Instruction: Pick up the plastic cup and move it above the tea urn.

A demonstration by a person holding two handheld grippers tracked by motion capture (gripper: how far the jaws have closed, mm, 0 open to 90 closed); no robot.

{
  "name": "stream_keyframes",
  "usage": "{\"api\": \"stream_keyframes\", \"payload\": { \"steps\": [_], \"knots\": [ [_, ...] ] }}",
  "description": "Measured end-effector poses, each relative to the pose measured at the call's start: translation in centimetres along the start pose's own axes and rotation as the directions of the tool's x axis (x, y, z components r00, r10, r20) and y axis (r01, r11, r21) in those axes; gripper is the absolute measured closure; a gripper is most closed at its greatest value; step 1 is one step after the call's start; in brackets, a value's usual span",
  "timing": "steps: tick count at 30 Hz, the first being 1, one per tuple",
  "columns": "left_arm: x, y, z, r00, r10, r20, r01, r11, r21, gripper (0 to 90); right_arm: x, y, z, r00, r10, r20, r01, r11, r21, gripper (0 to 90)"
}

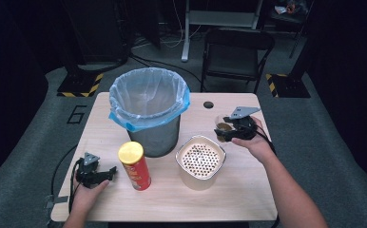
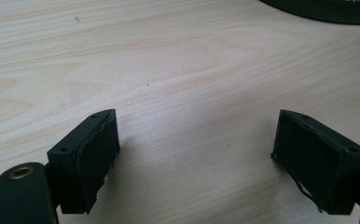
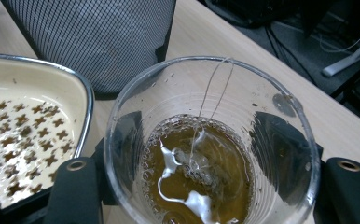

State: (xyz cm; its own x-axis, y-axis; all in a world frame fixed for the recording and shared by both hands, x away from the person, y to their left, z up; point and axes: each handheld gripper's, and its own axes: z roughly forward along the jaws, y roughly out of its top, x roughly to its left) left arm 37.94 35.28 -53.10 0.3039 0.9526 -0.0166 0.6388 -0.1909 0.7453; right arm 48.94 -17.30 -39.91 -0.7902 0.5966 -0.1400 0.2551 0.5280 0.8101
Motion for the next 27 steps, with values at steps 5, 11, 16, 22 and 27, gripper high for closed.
{"api": "stream_keyframes", "payload": {
  "steps": [5,11,16,22,27],
  "knots": [
    [0.0,0.0,0.0,1.0,-0.001,0.0,0.001,1.0,0.0,14.0,0.0,0.4,-0.1,0.9996,-0.028,0.0,0.028,0.999,-0.025,34.2],
    [0.0,0.0,0.0,1.0,-0.001,0.0,0.001,1.0,-0.001,14.0,0.3,1.2,-0.3,0.9948,-0.101,0.014,0.102,0.994,-0.051,34.5],
    [0.0,0.0,0.0,1.0,-0.001,0.0,0.001,1.0,-0.001,14.0,0.5,1.9,-0.2,0.9822,-0.187,0.018,0.188,0.978,-0.088,34.7],
    [0.0,0.0,0.0,1.0,-0.001,0.0,0.001,1.0,0.0,14.0,0.9,2.2,0.2,0.9727,-0.232,0.015,0.232,0.964,-0.13,34.7],
    [0.0,0.0,0.0,1.0,-0.001,0.0,0.001,1.0,-0.001,14.0,1.2,2.3,0.3,0.9606,-0.277,0.025,0.278,0.951,-0.137,34.8]
  ]
}}
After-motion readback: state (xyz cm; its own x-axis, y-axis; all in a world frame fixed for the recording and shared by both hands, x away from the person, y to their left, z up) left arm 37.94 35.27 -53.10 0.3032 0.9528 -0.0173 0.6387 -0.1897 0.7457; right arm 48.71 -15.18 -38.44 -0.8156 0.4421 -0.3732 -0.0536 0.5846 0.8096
